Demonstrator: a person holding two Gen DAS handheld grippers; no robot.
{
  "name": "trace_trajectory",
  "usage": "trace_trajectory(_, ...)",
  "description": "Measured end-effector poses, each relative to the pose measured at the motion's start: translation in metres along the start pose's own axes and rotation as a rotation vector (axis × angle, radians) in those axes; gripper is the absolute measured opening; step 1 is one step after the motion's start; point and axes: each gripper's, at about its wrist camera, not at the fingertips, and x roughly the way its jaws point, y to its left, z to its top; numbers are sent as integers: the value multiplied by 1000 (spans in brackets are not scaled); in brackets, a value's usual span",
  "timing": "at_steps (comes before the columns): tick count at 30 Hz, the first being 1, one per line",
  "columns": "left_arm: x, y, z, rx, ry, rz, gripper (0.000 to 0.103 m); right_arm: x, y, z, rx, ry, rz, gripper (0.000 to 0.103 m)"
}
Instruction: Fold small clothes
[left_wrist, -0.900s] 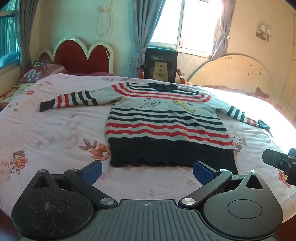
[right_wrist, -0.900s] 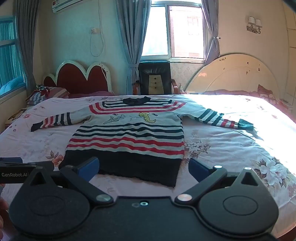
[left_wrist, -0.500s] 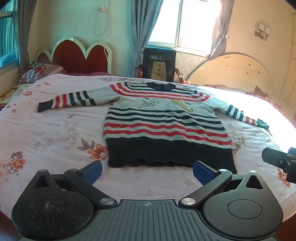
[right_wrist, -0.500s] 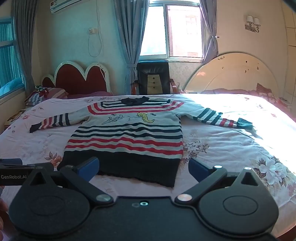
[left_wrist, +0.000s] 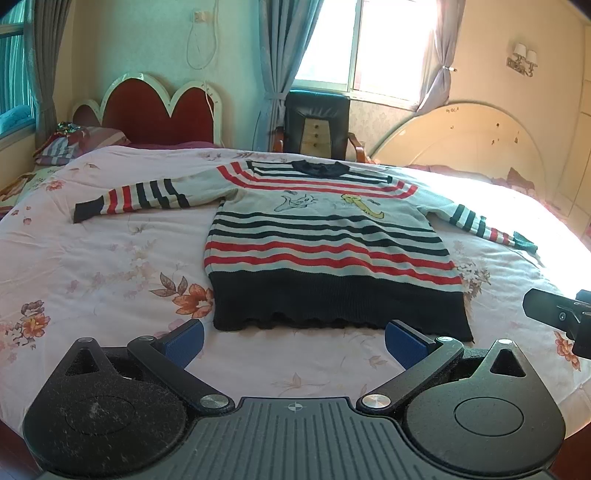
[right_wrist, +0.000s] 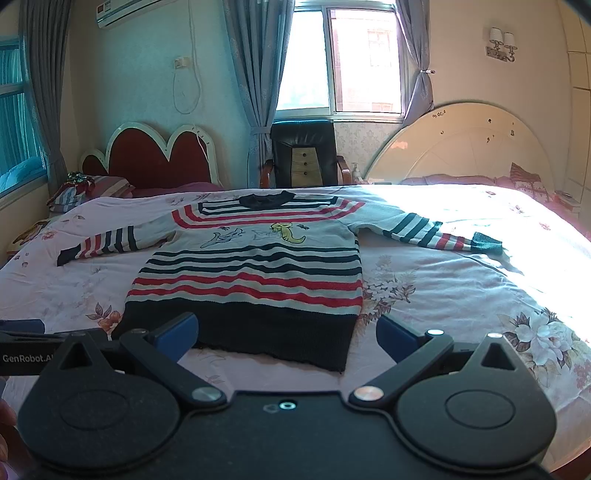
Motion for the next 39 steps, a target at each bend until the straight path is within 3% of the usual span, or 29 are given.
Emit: trace_trajectory(39, 0, 0, 0, 10, 4, -5, 103, 0, 1, 1, 8, -4, -3, 102)
